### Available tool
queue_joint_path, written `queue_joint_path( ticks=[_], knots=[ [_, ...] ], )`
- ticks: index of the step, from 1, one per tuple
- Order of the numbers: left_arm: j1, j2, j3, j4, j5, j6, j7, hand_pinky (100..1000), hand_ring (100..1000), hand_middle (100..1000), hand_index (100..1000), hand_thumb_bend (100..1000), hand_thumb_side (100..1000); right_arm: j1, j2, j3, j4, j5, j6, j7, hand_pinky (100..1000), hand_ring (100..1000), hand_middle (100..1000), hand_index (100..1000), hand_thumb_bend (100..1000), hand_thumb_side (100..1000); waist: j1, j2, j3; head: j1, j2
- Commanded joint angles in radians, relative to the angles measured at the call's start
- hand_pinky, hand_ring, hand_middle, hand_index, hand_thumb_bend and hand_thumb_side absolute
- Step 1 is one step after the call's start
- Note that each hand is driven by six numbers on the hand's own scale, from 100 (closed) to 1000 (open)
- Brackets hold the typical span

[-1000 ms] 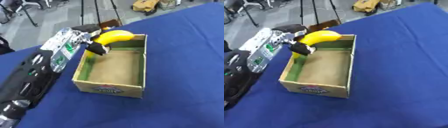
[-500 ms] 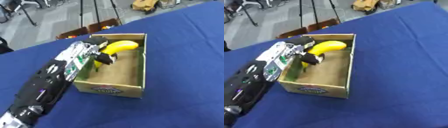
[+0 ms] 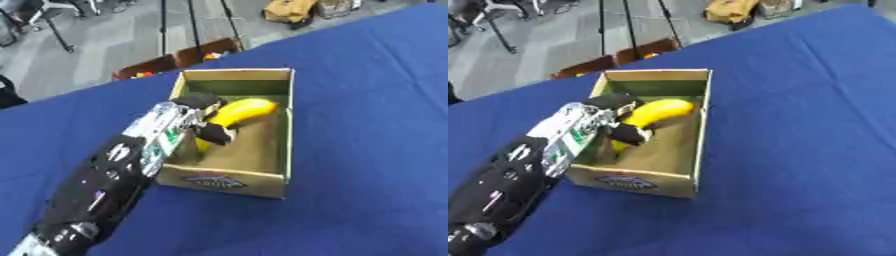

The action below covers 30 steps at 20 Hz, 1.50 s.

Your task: Pick up objects on the table and place them in the box.

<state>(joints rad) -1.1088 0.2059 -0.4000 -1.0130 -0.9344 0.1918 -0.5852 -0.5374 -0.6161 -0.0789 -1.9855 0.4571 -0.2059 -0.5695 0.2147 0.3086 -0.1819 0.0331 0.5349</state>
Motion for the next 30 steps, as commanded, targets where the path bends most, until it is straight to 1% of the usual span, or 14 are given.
queue_joint_path(
  ticks=[1,2,3,6,7,8,9,10,12,16,20,23,27,30],
  knots=[
    [-0.016,0.018,-0.002,-0.025,-0.025,0.005,-0.057,462,647,834,929,100,694,-0.011,-0.011,-0.007,-0.014,-0.001,0.001,-0.005,719,864,836,912,100,1000,-0.017,-0.018,0.003,0.001,-0.006],
    [-0.016,0.019,-0.003,-0.032,-0.026,0.006,-0.073,539,710,847,935,100,699,-0.01,-0.011,-0.007,-0.014,-0.001,0.001,-0.005,720,864,836,912,100,1000,-0.018,-0.018,0.004,0.001,-0.005],
    [-0.016,0.021,-0.004,-0.04,-0.027,0.007,-0.084,562,729,853,938,100,702,-0.009,-0.011,-0.008,-0.014,0.0,0.002,-0.005,720,864,836,912,100,1000,-0.018,-0.019,0.004,0.001,-0.005],
    [-0.015,0.024,-0.006,-0.056,-0.028,0.012,-0.103,562,729,853,938,100,702,-0.009,-0.01,-0.008,-0.014,0.0,0.002,-0.006,720,864,836,912,100,1000,-0.019,-0.019,0.005,0.001,-0.005],
    [-0.015,0.023,-0.007,-0.06,-0.027,0.013,-0.107,1000,1000,969,1000,324,840,-0.009,-0.01,-0.008,-0.014,0.0,0.002,-0.006,719,864,836,912,100,1000,-0.02,-0.019,0.005,0.001,-0.004],
    [-0.014,0.023,-0.01,-0.068,-0.02,0.007,-0.115,1000,1000,975,1000,357,860,-0.008,-0.01,-0.009,-0.014,0.0,0.003,-0.006,719,864,836,912,100,1000,-0.023,-0.02,0.007,0.001,-0.002],
    [-0.014,0.025,-0.013,-0.077,-0.01,0.002,-0.125,1000,1000,1000,1000,447,906,-0.007,-0.01,-0.009,-0.014,0.001,0.004,-0.006,719,864,836,912,100,1000,-0.025,-0.02,0.009,0.001,-0.001],
    [-0.013,0.028,-0.014,-0.086,0.003,-0.002,-0.134,1000,1000,1000,1000,499,931,-0.006,-0.009,-0.01,-0.014,0.001,0.005,-0.006,719,864,836,912,100,1000,-0.027,-0.021,0.01,0.001,0.001],
    [-0.013,0.034,-0.015,-0.106,0.032,-0.001,-0.149,1000,1000,1000,1000,547,963,-0.006,-0.008,-0.01,-0.014,0.001,0.007,-0.006,719,864,836,912,100,1000,-0.03,-0.021,0.013,0.002,0.004],
    [-0.016,0.046,-0.01,-0.169,0.084,0.023,-0.149,1000,1000,1000,1000,551,973,-0.005,-0.008,-0.01,-0.014,0.001,0.011,-0.005,719,864,836,912,100,1000,-0.033,-0.022,0.017,0.003,0.01],
    [-0.021,0.061,0.017,-0.251,0.135,0.049,-0.123,1000,1000,1000,1000,563,1000,-0.005,-0.007,-0.01,-0.014,0.002,0.013,-0.005,719,864,836,912,100,1000,-0.037,-0.023,0.02,0.001,0.015],
    [-0.022,0.076,0.039,-0.308,0.176,0.061,-0.104,1000,1000,1000,1000,541,1000,-0.003,-0.007,-0.011,-0.014,0.003,0.014,-0.006,719,864,836,912,100,1000,-0.038,-0.023,0.022,-0.003,0.018],
    [-0.016,0.091,0.071,-0.38,0.233,0.077,-0.067,1000,1000,1000,1000,481,1000,-0.002,-0.007,-0.013,-0.014,0.003,0.015,-0.009,719,864,835,912,100,1000,-0.039,-0.024,0.026,-0.009,0.019],
    [-0.008,0.104,0.09,-0.43,0.277,0.085,-0.032,1000,1000,1000,1000,461,1000,0.0,-0.007,-0.014,-0.014,0.004,0.016,-0.011,719,864,835,912,100,1000,-0.04,-0.024,0.029,-0.015,0.019]
  ],
)
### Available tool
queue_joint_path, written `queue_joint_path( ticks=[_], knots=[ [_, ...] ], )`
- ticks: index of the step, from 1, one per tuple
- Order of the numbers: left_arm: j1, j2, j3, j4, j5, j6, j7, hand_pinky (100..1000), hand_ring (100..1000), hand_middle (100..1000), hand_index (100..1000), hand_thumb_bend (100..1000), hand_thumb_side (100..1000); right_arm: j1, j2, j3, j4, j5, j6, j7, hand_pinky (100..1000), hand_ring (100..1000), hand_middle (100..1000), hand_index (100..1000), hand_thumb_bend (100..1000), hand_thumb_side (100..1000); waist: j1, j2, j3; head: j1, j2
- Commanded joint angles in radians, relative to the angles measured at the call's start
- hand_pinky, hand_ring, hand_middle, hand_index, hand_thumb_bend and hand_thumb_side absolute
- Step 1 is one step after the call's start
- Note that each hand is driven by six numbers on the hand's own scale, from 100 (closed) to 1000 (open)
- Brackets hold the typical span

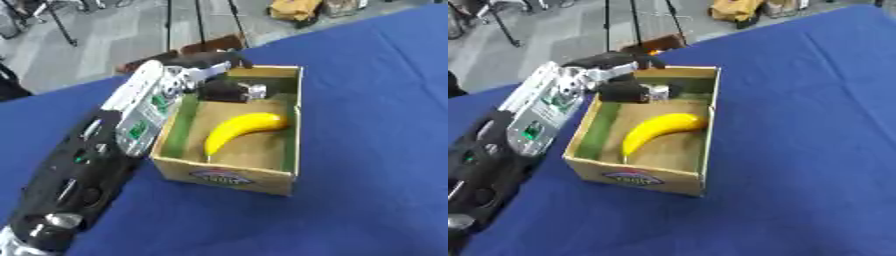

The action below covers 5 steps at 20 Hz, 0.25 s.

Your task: Pick up objects on the table and place them in the box.

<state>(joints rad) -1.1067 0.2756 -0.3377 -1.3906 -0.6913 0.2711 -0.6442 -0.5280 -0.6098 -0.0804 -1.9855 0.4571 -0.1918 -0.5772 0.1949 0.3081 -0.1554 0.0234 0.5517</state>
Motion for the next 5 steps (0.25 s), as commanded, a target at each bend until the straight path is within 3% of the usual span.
queue_joint_path(
  ticks=[1,5],
  knots=[
    [-0.006,0.038,0.033,-0.069,0.048,0.009,0.04,1000,1000,992,1000,442,1000,-0.009,-0.014,-0.013,-0.014,0.004,0.002,-0.004,719,864,835,912,100,1000,-0.021,-0.024,0.003,-0.007,0.002],
    [0.005,0.068,0.07,-0.152,0.107,0.006,0.098,1000,1000,960,1000,269,1000,-0.005,-0.016,-0.016,-0.014,0.006,0.004,-0.008,718,864,836,912,100,1000,-0.024,-0.028,0.012,-0.016,0.007]
  ],
)
